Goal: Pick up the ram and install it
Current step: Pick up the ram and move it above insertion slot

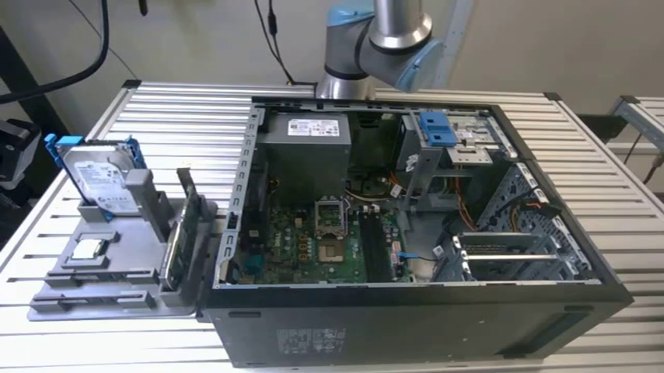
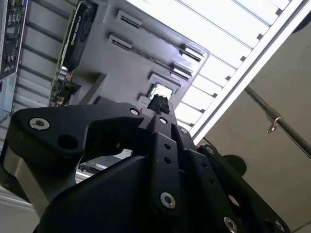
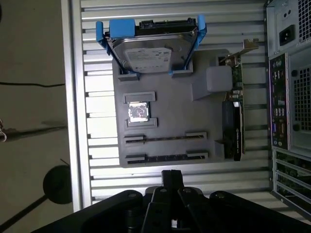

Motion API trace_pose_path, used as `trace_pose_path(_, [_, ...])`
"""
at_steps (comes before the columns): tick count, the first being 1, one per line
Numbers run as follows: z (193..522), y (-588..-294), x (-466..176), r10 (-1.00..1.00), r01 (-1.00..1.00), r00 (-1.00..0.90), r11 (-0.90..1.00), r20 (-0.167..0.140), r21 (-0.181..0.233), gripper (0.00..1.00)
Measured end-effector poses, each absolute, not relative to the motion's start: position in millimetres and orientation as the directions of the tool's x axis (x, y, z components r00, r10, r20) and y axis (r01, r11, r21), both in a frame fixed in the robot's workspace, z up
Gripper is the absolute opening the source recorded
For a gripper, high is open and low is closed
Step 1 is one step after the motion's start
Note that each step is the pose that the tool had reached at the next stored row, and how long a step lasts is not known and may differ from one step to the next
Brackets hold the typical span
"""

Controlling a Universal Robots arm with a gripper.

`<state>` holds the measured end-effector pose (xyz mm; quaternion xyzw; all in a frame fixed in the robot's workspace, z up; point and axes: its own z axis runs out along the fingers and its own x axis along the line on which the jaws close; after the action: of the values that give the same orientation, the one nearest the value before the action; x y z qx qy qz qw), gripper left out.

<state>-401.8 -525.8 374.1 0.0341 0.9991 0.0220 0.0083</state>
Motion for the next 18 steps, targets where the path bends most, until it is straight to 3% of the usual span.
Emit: trace_pose_path(18, [373.9,-525.6,-401.9,-0.154,-0.154,-0.988,0.987,-0.016,0.045,0.11])
